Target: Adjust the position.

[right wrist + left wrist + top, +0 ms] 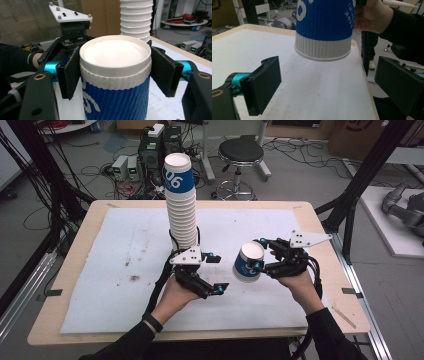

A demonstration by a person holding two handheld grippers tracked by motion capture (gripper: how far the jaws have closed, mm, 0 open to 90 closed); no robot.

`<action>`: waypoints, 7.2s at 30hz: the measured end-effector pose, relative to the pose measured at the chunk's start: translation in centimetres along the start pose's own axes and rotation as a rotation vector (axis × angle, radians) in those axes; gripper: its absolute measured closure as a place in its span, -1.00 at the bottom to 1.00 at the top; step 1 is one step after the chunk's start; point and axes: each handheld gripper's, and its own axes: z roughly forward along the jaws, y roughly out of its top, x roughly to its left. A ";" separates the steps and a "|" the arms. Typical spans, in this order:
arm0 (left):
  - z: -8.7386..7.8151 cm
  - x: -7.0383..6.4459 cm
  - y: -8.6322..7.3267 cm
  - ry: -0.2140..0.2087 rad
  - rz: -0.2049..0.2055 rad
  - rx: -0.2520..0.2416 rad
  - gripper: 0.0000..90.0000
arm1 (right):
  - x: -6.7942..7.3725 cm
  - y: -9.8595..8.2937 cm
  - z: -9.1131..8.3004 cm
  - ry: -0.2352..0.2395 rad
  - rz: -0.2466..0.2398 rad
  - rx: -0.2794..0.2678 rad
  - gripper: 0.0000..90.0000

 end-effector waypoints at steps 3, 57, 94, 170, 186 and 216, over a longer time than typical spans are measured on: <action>0.4 0.0 0.0 -0.010 0.000 0.000 -0.85 | 0.1 0.0 0.3 0.013 -0.001 0.000 -0.33; 2.9 0.0 0.7 -0.042 0.019 0.016 -0.57 | 1.1 0.4 2.1 0.084 -0.004 0.016 -0.47; 1.7 -0.2 2.3 0.017 0.125 0.209 -0.64 | 0.9 1.5 2.6 0.100 -0.016 0.234 -0.34; -0.9 0.3 3.6 -0.025 0.153 0.238 -0.54 | 0.8 1.3 2.6 0.118 -0.089 0.331 -0.33; -2.0 1.0 3.0 -0.094 -0.016 -0.089 -0.78 | -0.1 1.4 1.2 0.190 0.003 0.145 -0.31; -2.9 1.2 4.0 -0.095 0.029 0.018 -0.55 | 0.4 1.6 1.3 0.137 -0.045 0.224 -0.53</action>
